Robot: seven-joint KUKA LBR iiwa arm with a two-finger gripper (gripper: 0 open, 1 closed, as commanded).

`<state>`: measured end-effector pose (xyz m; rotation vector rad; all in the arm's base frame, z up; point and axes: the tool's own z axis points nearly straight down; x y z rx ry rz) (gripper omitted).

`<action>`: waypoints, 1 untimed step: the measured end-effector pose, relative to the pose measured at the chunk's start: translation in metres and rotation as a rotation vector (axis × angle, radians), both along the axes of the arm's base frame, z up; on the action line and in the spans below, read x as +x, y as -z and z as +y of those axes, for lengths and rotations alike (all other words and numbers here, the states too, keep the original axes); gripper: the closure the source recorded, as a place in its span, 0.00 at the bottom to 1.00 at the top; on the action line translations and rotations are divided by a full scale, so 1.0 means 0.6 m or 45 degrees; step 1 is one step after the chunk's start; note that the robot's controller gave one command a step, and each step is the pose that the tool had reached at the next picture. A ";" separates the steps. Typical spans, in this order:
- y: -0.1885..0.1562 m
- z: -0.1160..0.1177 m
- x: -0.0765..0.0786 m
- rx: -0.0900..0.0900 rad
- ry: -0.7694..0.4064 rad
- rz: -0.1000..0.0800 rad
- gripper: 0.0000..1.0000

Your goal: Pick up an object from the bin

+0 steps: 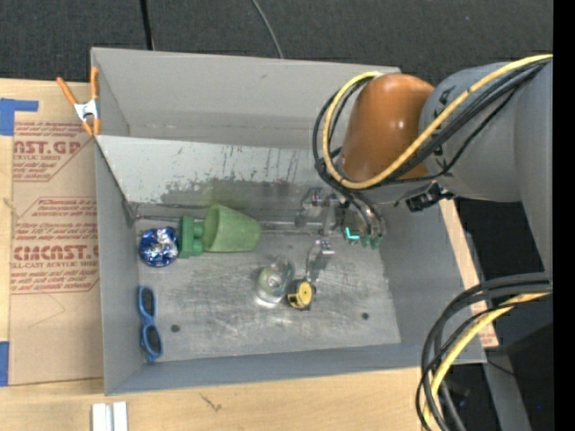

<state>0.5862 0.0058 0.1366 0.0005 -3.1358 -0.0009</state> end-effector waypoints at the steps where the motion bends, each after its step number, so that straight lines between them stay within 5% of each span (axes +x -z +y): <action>1: 0.107 0.014 -0.054 0.000 -0.231 -0.017 0.00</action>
Offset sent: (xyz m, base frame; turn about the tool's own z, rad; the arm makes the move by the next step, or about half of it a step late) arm -0.0350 0.0080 -0.0666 -0.1817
